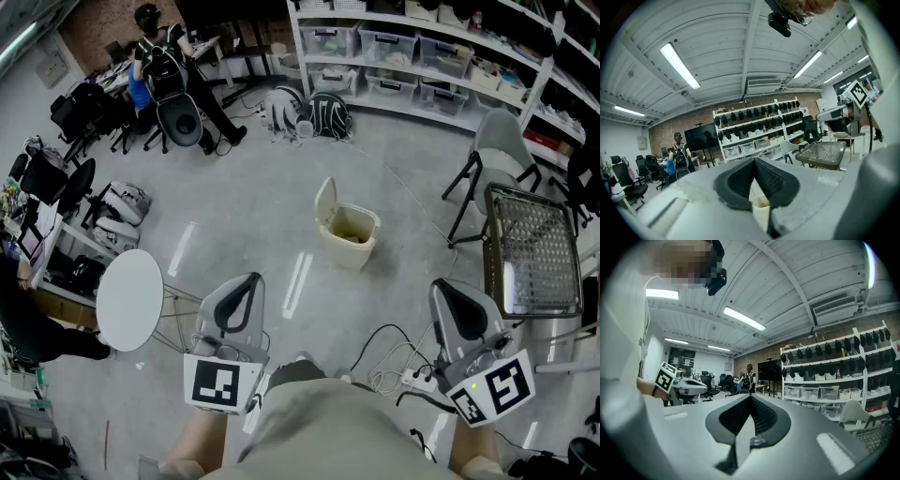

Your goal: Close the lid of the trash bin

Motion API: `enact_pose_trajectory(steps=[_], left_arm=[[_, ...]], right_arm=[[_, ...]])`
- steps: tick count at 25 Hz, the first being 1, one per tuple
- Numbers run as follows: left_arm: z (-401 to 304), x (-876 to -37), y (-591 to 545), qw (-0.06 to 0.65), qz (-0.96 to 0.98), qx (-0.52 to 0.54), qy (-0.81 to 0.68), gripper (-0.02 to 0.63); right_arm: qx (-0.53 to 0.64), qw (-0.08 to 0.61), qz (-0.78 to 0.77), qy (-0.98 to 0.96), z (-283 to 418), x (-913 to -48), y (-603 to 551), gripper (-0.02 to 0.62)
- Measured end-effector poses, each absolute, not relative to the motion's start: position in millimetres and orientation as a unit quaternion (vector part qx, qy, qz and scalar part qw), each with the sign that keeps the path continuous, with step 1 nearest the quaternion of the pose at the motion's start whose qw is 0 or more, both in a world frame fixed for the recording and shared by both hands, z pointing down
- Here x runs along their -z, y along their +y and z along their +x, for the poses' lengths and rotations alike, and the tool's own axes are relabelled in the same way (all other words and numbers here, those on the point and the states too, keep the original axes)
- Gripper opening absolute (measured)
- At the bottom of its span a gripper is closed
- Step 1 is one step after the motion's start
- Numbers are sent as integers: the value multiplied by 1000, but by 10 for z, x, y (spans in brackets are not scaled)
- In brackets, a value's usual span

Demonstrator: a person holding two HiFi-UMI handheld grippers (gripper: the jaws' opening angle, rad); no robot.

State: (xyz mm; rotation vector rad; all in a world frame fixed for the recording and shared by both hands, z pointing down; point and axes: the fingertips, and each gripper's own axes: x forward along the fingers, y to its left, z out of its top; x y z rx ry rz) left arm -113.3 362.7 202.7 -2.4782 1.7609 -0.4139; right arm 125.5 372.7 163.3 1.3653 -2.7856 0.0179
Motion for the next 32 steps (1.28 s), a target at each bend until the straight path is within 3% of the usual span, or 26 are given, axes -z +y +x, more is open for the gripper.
enact_pose_trajectory(steps=[21, 32], left_arm=[[-1072, -2110, 3791, 24, -807, 134, 575, 3], [-1319, -2356, 3133, 11, -809, 125, 574, 3]], right_arm=[[-33, 12, 427, -903, 1211, -1814, 3845, 3], [-43, 40, 428, -902, 967, -2058, 3229, 3]])
